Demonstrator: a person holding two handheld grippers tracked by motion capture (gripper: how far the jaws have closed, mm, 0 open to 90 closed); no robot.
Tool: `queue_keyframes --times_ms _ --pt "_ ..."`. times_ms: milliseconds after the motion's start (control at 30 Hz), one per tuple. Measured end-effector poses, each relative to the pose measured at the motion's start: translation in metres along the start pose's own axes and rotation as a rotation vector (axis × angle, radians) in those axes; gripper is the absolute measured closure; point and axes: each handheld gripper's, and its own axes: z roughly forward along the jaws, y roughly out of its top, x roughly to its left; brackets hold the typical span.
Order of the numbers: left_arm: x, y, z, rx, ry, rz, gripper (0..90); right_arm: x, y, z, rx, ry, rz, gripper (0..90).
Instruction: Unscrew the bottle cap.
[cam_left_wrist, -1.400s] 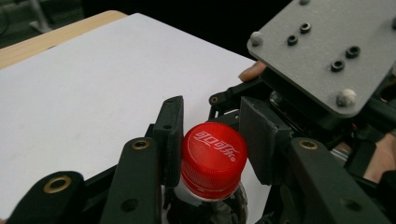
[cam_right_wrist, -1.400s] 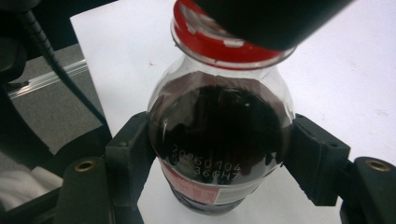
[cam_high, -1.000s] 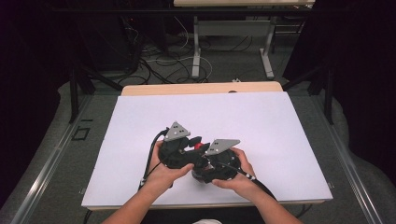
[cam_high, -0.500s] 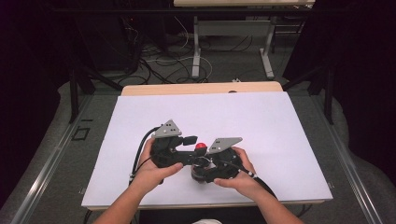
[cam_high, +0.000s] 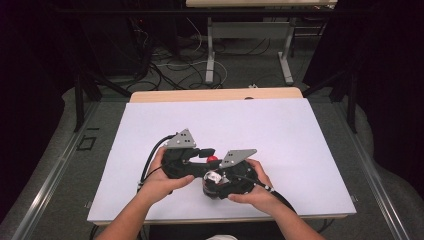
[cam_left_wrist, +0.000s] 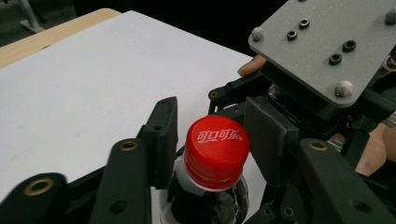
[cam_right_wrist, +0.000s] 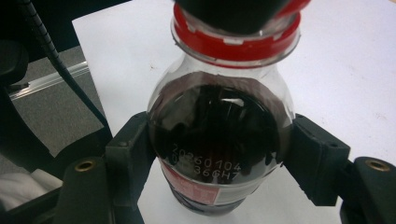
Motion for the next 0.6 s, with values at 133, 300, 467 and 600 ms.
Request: queue_keyframes --times_ms 133,300,467,600 --pt "-0.003 0.001 0.003 -0.003 0.032 0.003 61.0 -0.001 0.000 0.000 0.010 0.001 0.003 29.8" --pt "-0.014 0.003 0.006 -0.001 0.144 -0.022 61.4 -0.001 -0.001 0.001 -0.004 -0.039 0.008 29.9" --pt "-0.016 0.008 0.007 -0.027 0.166 -0.074 61.6 -0.001 -0.001 0.002 0.005 -0.074 0.014 29.9" --pt "-0.015 0.009 0.006 -0.037 0.179 -0.083 61.6 -0.001 -0.002 0.004 0.002 -0.079 0.027 29.9"
